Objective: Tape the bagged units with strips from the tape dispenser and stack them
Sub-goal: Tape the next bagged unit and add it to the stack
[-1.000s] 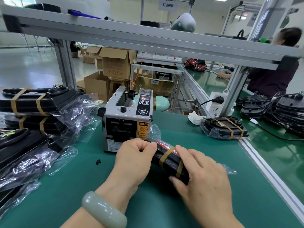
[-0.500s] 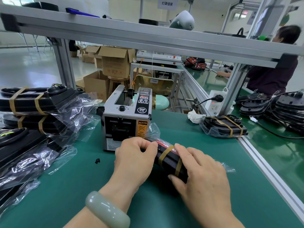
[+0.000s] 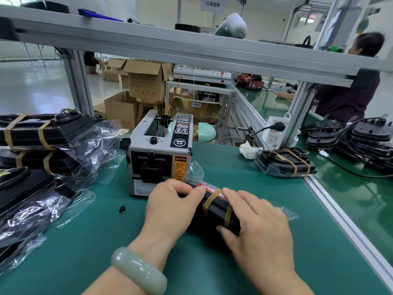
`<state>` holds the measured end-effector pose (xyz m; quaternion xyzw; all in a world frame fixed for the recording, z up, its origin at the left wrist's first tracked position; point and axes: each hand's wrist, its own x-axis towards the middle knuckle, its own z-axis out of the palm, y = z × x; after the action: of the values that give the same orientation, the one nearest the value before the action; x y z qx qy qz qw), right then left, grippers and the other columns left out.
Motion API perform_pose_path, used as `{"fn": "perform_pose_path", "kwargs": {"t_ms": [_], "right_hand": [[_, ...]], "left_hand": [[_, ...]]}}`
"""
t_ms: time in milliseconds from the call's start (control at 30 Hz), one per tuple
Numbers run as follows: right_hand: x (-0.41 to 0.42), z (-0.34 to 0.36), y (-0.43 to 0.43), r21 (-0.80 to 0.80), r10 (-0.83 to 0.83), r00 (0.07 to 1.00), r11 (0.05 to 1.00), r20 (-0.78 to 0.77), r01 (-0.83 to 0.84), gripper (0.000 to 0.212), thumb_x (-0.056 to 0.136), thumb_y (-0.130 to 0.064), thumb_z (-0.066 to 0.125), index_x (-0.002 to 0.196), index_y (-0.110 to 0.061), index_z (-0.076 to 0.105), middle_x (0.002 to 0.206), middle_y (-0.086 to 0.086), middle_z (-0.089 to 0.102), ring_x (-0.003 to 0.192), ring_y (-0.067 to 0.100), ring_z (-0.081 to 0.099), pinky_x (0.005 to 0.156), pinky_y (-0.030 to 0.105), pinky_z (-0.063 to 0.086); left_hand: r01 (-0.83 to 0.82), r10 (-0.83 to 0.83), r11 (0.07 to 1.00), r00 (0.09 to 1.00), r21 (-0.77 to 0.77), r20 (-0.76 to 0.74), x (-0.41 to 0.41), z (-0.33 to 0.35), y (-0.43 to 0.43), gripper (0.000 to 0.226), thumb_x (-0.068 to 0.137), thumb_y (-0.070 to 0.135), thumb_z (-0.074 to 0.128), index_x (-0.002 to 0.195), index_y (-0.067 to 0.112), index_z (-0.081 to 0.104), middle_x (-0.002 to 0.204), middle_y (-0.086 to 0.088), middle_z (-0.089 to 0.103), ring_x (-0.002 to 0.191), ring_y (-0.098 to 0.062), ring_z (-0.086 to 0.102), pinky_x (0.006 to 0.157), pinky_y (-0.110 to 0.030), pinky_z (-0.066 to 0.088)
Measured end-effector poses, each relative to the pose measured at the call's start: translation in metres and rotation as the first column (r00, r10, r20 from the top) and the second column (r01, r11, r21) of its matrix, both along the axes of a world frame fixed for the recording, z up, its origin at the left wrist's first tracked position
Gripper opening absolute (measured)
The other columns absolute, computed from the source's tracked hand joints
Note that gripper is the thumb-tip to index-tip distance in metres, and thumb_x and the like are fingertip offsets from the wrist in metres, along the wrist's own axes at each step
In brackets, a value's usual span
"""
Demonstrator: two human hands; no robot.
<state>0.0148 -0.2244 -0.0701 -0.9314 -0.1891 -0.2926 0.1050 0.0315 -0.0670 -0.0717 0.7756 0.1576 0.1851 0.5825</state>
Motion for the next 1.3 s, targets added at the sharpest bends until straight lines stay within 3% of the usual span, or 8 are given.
{"fn": "perform_pose_path", "kwargs": {"t_ms": [133,300,500,633,867,1033,1167,1300], "right_hand": [[0.001,0.0,-0.002,0.002,0.011,1.0,1.0,0.028,-0.011,0.081,0.03,-0.032,0.094,0.106,-0.018,0.071,0.093,-0.002,0.07,0.065,0.026,0.063,0.056,0.035,0.05],[0.004,0.0,-0.004,0.011,0.032,0.999,0.999,0.031,-0.032,0.081,0.03,-0.033,0.094,0.106,-0.019,0.071,0.095,-0.003,0.07,0.067,0.025,0.064,0.058,0.035,0.05],[0.014,0.001,-0.022,0.083,0.245,0.967,0.964,0.076,-0.251,0.087,0.032,-0.028,0.092,0.112,-0.024,0.058,0.106,-0.008,0.068,0.088,0.013,0.062,0.08,0.022,0.041],[0.015,0.004,-0.027,0.468,0.387,0.914,0.79,0.118,-0.395,0.064,0.054,-0.035,0.081,0.105,-0.022,0.045,0.127,-0.004,0.048,0.122,0.008,0.045,0.103,0.016,0.031],[0.018,-0.009,-0.024,0.592,0.506,0.837,0.747,-0.21,-0.303,0.088,0.041,-0.052,0.082,0.12,-0.059,0.043,0.119,-0.029,0.054,0.112,-0.002,0.053,0.089,0.002,0.034],[0.021,-0.01,-0.016,0.548,0.465,0.883,0.723,0.065,-0.421,0.108,0.041,-0.05,0.087,0.128,-0.042,0.024,0.14,-0.007,0.033,0.117,0.015,0.05,0.094,0.019,0.04],[0.015,-0.001,-0.016,0.604,0.581,0.811,0.674,-0.077,-0.425,0.079,0.05,-0.036,0.08,0.118,-0.051,0.044,0.117,-0.025,0.059,0.103,-0.005,0.059,0.083,0.002,0.041],[0.013,-0.003,-0.016,0.616,0.436,0.897,0.725,-0.065,-0.308,0.066,0.045,-0.037,0.074,0.105,-0.047,0.049,0.099,-0.028,0.063,0.086,-0.008,0.061,0.07,-0.002,0.039]], "left_hand": [[-0.062,0.05,0.952,0.998,-0.301,-0.046,0.009,0.001,0.013,0.004,0.085,0.018,0.068,0.086,0.018,0.064,0.075,0.003,0.06,0.069,-0.011,0.053,0.055,-0.021,0.039],[0.206,-0.201,0.966,0.978,-0.156,0.05,0.002,-0.003,0.011,0.037,0.081,0.029,0.071,0.114,0.036,0.054,0.101,0.021,0.058,0.091,0.012,0.057,0.066,0.001,0.039],[0.335,-0.337,0.933,0.941,-0.132,0.0,-0.002,-0.005,0.022,0.026,0.067,0.022,0.082,0.089,0.023,0.068,0.076,0.014,0.07,0.065,0.006,0.06,0.062,-0.005,0.044],[0.313,-0.327,0.911,0.945,-0.27,-0.008,-0.003,-0.008,0.035,0.017,0.071,0.014,0.08,0.084,0.019,0.07,0.072,0.009,0.071,0.064,0.001,0.061,0.057,-0.009,0.045],[0.35,-0.402,0.8,0.916,-0.487,-0.002,-0.008,-0.01,0.055,0.031,0.067,0.024,0.072,0.096,0.015,0.067,0.091,-0.007,0.067,0.082,-0.02,0.058,0.081,-0.036,0.042],[0.357,-0.409,0.785,0.912,-0.505,0.009,-0.007,-0.014,0.056,0.043,0.064,0.029,0.069,0.105,0.014,0.07,0.101,-0.01,0.071,0.087,-0.018,0.062,0.081,-0.033,0.045],[0.367,-0.4,0.834,0.916,-0.411,0.006,-0.006,-0.01,0.049,0.04,0.068,0.034,0.071,0.105,0.019,0.071,0.096,0.0,0.075,0.084,-0.006,0.067,0.073,-0.018,0.051],[0.021,-0.028,0.918,1.0,-0.395,-0.01,0.003,-0.005,0.05,0.009,0.085,0.029,0.068,0.085,0.021,0.071,0.08,0.002,0.074,0.076,-0.014,0.066,0.066,-0.029,0.052]]}}
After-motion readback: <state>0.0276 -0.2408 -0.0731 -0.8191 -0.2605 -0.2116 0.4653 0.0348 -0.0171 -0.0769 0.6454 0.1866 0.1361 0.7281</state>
